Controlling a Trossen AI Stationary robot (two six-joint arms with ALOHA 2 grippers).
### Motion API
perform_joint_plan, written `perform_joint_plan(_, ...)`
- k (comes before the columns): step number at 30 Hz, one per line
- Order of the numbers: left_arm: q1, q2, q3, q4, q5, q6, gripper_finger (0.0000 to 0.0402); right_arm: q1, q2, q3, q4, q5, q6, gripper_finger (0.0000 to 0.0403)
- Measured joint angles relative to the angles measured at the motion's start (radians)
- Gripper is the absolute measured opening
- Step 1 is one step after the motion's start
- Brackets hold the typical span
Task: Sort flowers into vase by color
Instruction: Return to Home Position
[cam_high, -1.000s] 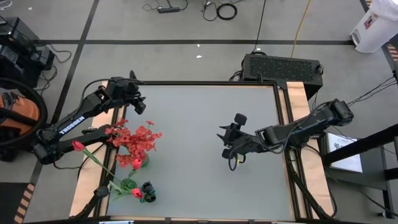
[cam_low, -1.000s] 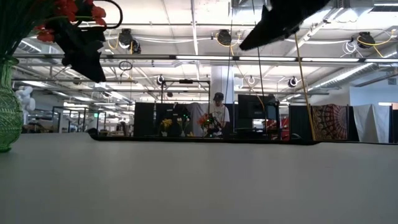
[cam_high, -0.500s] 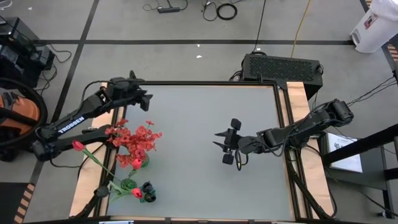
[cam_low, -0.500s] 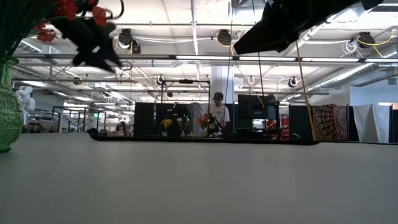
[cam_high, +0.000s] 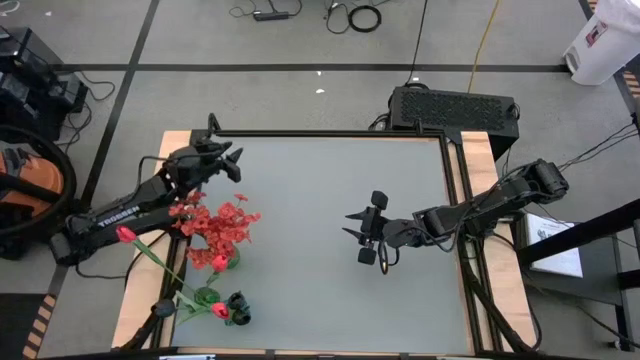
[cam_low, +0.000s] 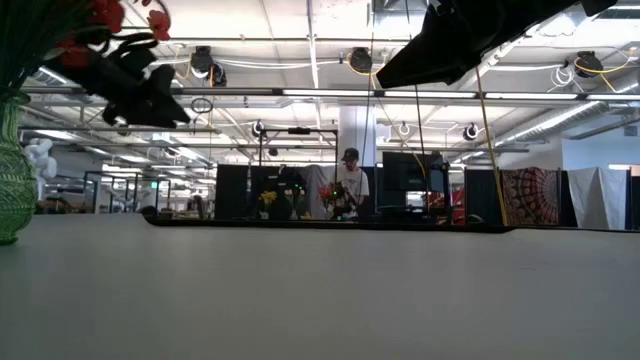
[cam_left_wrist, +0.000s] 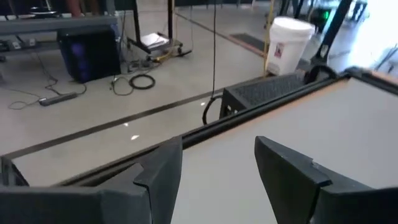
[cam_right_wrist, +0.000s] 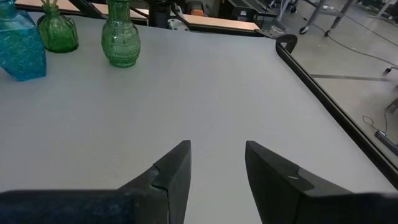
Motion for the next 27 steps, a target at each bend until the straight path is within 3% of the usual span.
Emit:
perform_joint_plan(7, 0.005, -0.176, -0.131, 0.019, 0.033, -0.05, 0.0208, 0.0, 0.0, 0.0, 0.0, 0.0, -0.002, 0.0144)
perform_joint_plan(14, 0.004, -0.278, -0.248, 0.023, 0.169, -0.046, 0.0208, 0.0, 0.005, 0.0, 0.002, -0.005, -0.014, 0.0144)
perform_joint_plan(22, 0.004, -0.31, -0.319, 0.035, 0.337, 0.015, 0.0208, 0.0, 0.06, -0.001, 0.031, -0.149, -0.072, 0.0144)
perform_joint_plan(27, 0.003, -0.306, -0.318, 0.034, 0.344, 0.042, 0.0208, 0.0, 0.108, -0.001, 0.118, -0.211, -0.129, 0.0144)
